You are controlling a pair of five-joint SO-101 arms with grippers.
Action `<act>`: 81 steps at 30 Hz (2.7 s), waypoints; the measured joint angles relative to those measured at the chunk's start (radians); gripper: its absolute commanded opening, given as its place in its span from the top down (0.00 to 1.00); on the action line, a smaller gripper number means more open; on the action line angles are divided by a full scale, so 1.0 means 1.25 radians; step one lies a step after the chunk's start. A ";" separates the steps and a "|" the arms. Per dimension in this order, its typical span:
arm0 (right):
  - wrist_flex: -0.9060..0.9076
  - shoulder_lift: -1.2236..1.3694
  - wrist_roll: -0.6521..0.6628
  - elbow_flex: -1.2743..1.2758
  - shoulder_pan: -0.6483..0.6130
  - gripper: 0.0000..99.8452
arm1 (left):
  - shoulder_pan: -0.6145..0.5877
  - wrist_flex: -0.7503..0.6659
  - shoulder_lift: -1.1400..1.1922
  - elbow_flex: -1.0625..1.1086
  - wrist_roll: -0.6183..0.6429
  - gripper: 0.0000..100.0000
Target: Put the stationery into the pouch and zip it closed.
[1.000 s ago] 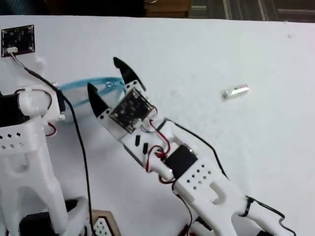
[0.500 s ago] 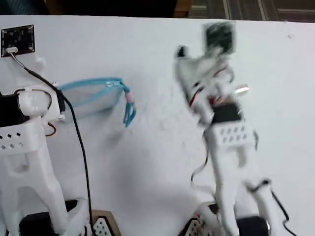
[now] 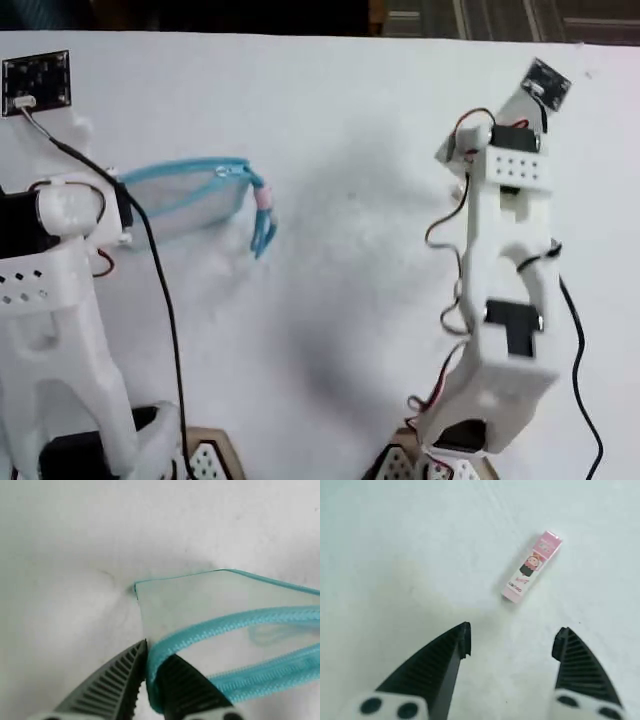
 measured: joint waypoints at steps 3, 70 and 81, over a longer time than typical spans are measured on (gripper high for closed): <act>0.060 0.117 -0.055 -0.124 0.028 0.73 | 0.000 0.000 0.000 0.000 0.000 0.98; 0.327 -0.493 0.217 0.400 -0.130 0.98 | 0.000 0.000 0.000 0.000 0.000 0.98; -0.230 -0.945 0.187 0.970 -0.423 0.98 | 0.000 0.000 0.000 0.000 0.000 0.98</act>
